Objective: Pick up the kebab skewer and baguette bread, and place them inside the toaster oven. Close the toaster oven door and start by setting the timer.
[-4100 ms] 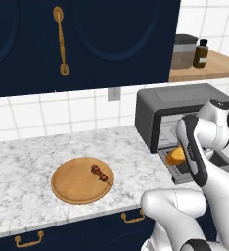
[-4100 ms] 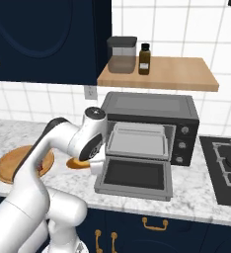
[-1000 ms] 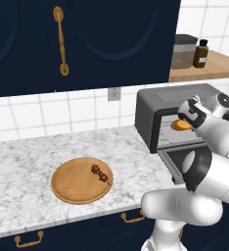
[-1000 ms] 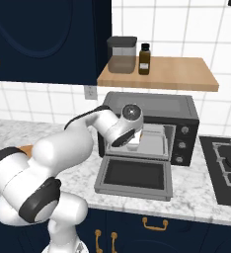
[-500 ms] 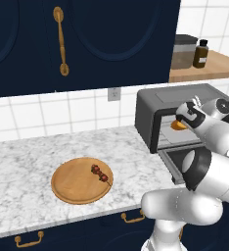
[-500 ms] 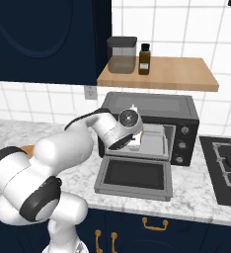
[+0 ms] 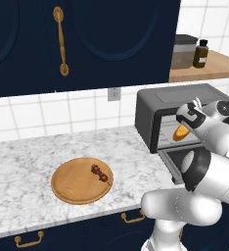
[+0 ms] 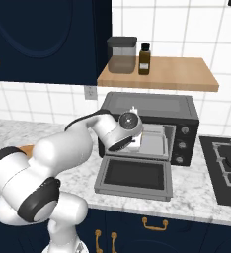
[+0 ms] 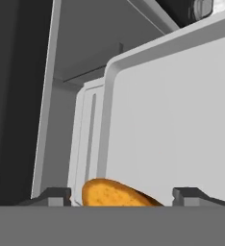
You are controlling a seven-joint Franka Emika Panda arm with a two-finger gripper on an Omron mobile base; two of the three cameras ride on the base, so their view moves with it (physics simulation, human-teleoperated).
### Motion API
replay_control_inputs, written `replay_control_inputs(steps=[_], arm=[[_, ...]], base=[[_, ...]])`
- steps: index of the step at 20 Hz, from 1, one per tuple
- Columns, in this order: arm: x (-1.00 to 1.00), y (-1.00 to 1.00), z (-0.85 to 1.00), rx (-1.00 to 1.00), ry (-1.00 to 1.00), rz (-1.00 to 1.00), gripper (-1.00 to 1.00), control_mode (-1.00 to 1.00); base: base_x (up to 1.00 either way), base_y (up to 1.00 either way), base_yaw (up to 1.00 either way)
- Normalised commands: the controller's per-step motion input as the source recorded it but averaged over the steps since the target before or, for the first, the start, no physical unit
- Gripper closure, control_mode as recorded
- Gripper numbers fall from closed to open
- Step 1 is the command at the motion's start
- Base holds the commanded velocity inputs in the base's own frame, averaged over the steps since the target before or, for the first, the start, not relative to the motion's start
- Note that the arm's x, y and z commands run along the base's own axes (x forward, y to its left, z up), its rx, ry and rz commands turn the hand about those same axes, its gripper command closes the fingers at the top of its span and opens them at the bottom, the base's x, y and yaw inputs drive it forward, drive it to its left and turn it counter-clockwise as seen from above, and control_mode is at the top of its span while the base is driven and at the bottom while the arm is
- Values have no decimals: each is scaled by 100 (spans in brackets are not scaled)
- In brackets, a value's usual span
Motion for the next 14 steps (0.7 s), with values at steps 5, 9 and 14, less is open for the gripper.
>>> replay_control_inputs(steps=[5,9,14], arm=[[0,0,0,0,3,0,-100,-100],[-1,-9,9,0,3,0,-100,-100],[-2,-14,13,0,6,0,-100,-100]], base=[[0,0,0],[0,0,0],[0,0,0]])
